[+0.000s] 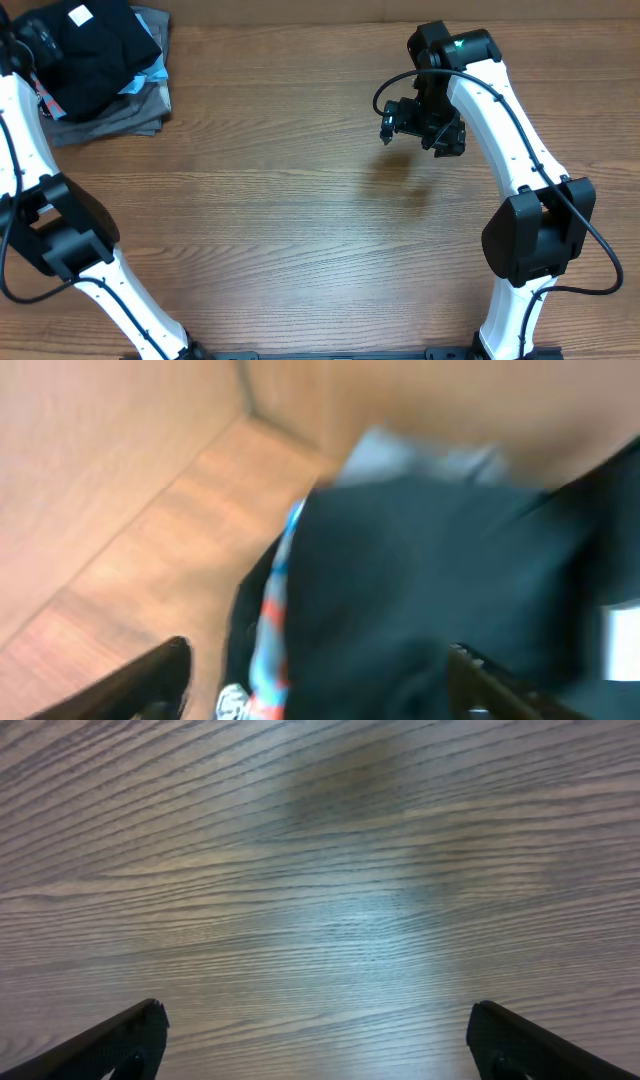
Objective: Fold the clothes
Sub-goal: 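Lift the black shirt with the left gripper onto the shirt stack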
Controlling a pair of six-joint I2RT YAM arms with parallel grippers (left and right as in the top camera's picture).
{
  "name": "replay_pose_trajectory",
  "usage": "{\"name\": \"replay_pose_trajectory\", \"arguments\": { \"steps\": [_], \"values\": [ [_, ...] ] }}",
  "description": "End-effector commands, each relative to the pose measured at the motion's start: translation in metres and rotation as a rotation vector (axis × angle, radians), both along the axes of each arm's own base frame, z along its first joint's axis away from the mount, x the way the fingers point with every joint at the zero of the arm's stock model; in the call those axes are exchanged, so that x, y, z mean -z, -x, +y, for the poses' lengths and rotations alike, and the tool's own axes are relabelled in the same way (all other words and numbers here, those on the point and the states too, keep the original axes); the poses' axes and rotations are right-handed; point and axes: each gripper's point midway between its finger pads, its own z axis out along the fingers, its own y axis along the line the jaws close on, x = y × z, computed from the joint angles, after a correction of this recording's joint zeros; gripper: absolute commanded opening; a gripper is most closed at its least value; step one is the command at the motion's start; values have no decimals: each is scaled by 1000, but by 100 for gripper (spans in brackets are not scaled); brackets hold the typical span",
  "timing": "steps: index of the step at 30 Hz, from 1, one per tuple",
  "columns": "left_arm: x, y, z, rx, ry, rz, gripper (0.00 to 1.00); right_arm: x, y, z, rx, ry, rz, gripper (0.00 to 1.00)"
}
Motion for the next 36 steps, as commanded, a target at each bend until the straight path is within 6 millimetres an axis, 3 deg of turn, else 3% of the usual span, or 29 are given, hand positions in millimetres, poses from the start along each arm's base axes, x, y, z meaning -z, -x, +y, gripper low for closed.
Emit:
{"name": "replay_pose_trajectory", "arguments": {
  "steps": [1, 2, 5, 6, 11, 13, 15, 22, 26, 28, 30, 31, 34, 36],
  "values": [
    [-85, -7, -35, 83, 51, -211, 66, -5, -1, 0, -14, 12, -24, 100],
    [-88, -10, -40, 96, 50, -222, 56, -5, -1, 0, -13, 11, -25, 100],
    [-82, -17, -51, 126, 25, -199, 13, -3, -1, 2, -18, 11, -24, 100],
    [-80, -19, -54, 143, 10, -190, 6, -2, 0, 2, -20, 12, -22, 100],
    [-53, -35, -57, 187, -84, -122, 4, 4, 9, 2, -26, 22, 17, 100],
    [-31, -43, -55, 190, -80, -98, 4, 5, 12, 2, -26, 25, 30, 100],
    [-12, -48, -53, 191, -67, -77, 11, 5, 14, 1, -27, 27, 36, 100],
    [62, -61, -55, 223, -27, 16, 13, 5, 19, 0, -19, 30, 58, 100],
    [90, -67, -70, 280, 27, 40, 15, 5, 17, 2, -15, 21, 54, 100],
    [86, -71, -75, 294, 26, 26, 18, 5, 18, 2, -15, 21, 55, 100],
    [71, -73, -78, 298, 13, 4, 19, 5, 19, 3, -19, 22, 58, 100],
    [45, -74, -81, 305, -5, -29, 27, 5, 19, 5, -24, 22, 57, 100],
    [-2, -71, -85, 291, -13, -96, 33, 5, 20, 11, -19, 23, 54, 100],
    [-34, -64, -88, 274, -7, -141, 49, 5, 20, 17, -28, 21, 46, 100]
  ]
}}
